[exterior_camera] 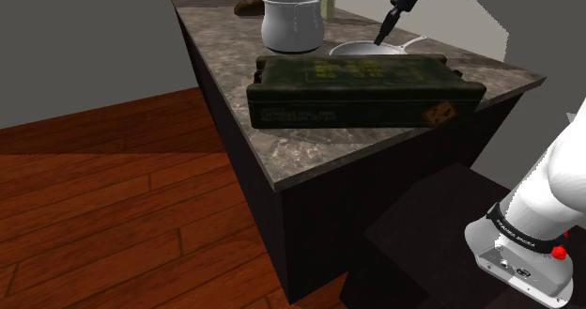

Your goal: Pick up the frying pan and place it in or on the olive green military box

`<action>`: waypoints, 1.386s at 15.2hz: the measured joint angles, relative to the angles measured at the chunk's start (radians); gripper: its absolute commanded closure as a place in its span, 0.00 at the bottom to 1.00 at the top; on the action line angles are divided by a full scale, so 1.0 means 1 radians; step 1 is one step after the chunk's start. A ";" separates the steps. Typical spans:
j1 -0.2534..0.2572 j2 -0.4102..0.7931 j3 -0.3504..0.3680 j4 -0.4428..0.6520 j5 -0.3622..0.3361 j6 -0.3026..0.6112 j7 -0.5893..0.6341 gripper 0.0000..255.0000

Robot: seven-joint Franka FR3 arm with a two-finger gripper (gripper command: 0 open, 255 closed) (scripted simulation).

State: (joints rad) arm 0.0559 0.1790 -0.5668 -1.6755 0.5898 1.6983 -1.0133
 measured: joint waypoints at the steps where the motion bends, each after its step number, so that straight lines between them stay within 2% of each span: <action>1: 0.000 -0.002 0.000 0.012 -0.002 -0.012 0.007 1.00; 21: -0.046 0.040 -0.011 0.321 0.018 -0.265 0.113 1.00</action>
State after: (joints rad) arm 0.0100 0.2187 -0.5783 -1.3546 0.6077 1.4333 -0.9004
